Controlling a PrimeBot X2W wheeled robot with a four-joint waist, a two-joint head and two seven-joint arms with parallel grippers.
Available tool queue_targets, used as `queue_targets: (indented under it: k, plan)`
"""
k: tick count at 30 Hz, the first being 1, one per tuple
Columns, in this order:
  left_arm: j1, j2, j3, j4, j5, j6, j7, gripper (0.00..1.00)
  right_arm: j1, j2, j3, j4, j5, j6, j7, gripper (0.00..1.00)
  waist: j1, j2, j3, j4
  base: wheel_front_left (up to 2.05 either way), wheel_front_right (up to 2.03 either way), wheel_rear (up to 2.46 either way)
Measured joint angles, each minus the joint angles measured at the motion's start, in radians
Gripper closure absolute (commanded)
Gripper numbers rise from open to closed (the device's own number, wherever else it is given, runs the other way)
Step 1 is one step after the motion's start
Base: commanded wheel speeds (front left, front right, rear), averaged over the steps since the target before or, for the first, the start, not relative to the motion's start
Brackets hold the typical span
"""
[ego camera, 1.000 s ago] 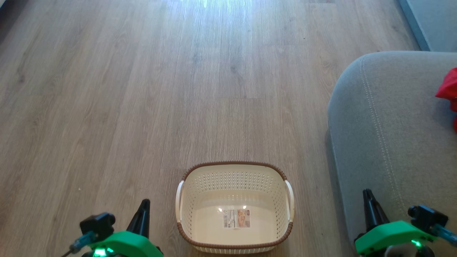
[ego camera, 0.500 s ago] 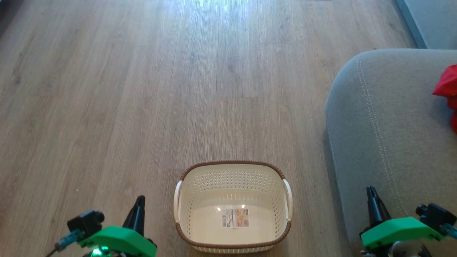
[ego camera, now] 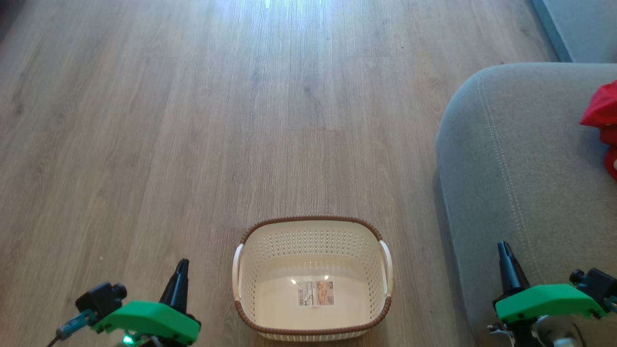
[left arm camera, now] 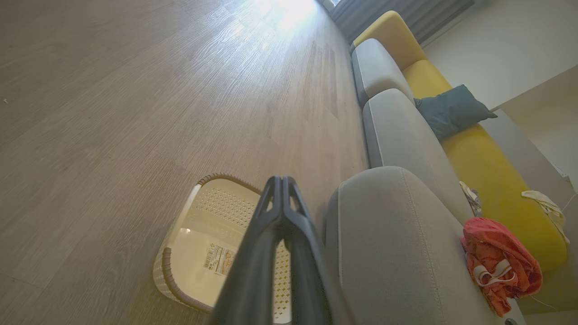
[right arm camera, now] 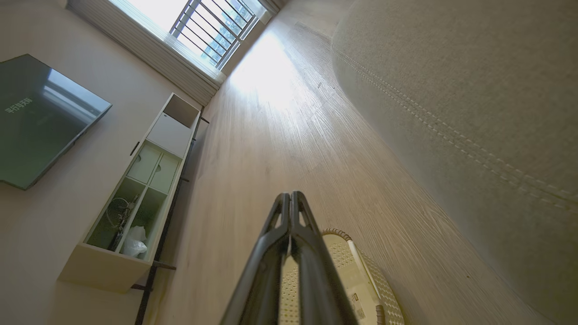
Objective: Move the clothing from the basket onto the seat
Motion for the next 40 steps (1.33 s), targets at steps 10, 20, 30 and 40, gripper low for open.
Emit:
queue_targets:
  k: [10, 20, 30, 40]
  plan:
    - [-0.018, 0.000, 0.023, -0.008, -0.110, -0.010, 0.026, 1.00, -0.001, 0.000, -0.009, -0.007, 0.103, 0.000, 0.030, 1.00, 0.0000, 0.0000, 0.003, -0.008, 0.00, 0.00, 0.00]
    - [-0.019, -0.001, 0.049, -0.016, -0.207, -0.019, 0.050, 1.00, -0.012, 0.001, -0.022, -0.018, 0.196, 0.000, 0.057, 1.00, 0.0000, 0.0000, 0.005, -0.015, 0.00, 0.00, 0.00]
    - [-0.023, -0.001, 0.066, -0.022, -0.316, -0.036, 0.083, 1.00, -0.020, 0.002, -0.029, -0.030, 0.299, 0.000, 0.085, 1.00, 0.0000, 0.0000, 0.007, -0.022, 0.00, 0.00, 0.00]
    - [-0.041, -0.001, 0.088, -0.027, -0.425, -0.045, 0.110, 1.00, -0.030, 0.006, -0.038, -0.038, 0.402, 0.000, 0.111, 1.00, 0.0000, 0.0000, 0.010, -0.030, 0.00, 0.00, 0.00]
